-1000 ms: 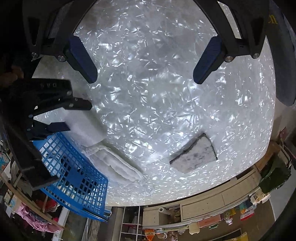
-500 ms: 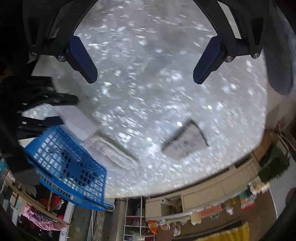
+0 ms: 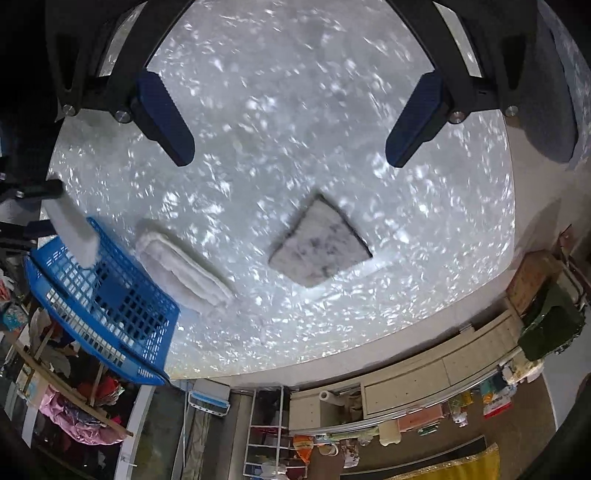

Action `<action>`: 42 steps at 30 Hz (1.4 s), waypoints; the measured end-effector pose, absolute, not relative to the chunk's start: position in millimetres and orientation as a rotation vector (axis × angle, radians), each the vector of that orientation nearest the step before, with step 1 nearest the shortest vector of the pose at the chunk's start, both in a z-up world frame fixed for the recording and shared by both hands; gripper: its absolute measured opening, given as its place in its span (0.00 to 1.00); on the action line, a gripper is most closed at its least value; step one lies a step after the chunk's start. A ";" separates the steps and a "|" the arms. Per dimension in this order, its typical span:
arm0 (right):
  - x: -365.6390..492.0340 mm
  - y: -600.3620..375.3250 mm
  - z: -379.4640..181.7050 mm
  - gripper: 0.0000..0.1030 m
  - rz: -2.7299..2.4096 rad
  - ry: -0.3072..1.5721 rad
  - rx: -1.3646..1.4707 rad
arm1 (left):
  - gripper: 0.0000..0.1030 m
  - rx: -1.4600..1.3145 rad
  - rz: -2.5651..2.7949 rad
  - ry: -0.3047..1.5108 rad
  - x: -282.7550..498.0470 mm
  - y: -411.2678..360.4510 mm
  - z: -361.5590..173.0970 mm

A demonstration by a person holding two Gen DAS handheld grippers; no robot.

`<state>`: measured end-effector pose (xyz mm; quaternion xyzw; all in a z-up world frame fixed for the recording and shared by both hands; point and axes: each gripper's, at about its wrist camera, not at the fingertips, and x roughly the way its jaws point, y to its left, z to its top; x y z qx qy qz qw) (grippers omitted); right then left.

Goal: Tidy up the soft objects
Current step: 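Carry the white pad into the basket while the left gripper moves to the grey felt pad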

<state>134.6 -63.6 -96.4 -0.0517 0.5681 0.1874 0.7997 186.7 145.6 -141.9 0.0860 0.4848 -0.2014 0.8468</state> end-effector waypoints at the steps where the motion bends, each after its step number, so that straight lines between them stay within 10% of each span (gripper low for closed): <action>1: 133.4 -64.9 -90.0 0.46 0.419 1.216 -0.103 | 1.00 0.179 -0.437 1.023 193.8 149.3 -141.0; 34: 160.0 -193.4 -23.8 0.47 0.136 1.064 -0.153 | 0.82 0.222 -0.494 1.129 353.8 157.2 -221.1; 42: 172.0 -198.9 -33.1 0.48 0.158 1.099 -0.151 | 0.55 0.236 -0.504 1.120 359.9 150.3 -221.3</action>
